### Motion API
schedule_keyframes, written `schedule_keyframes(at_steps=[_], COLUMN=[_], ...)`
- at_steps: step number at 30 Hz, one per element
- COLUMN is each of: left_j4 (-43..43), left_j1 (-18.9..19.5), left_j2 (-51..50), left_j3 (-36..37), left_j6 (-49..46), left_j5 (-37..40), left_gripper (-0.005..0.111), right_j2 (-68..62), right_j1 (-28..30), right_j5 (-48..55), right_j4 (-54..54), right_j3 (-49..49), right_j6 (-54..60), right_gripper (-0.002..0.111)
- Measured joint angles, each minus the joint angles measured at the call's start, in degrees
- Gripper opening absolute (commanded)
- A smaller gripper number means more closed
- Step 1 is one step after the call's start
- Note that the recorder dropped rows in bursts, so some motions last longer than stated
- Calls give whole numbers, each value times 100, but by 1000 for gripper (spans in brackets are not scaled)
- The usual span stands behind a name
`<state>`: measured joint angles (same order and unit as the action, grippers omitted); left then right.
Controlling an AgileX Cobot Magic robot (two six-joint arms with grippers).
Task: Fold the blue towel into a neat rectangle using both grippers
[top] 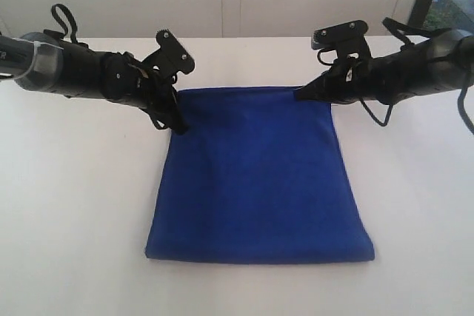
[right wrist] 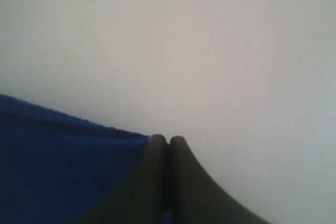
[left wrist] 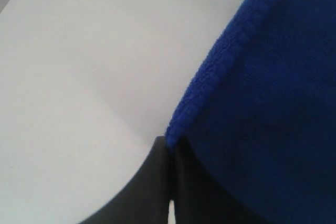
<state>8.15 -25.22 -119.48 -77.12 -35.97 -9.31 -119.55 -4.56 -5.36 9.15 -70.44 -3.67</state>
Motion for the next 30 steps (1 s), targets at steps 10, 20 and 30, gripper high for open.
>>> schedule_keyframes(at_steps=[10,20,30], left_j4=[0,0,23], left_j1=[35,35,35], left_j2=[0,0,216], left_j3=[0,0,0], left_j6=[-24,-24,19], left_j5=[-282,-294,192], left_gripper=[49,54,54], right_j2=[0,0,147], right_j1=[0,12,68], right_j5=[-122,-212,536], right_j4=[0,0,0], right_j3=[-24,-24,-24], right_j6=[39,39,39], right_gripper=[20,44,20])
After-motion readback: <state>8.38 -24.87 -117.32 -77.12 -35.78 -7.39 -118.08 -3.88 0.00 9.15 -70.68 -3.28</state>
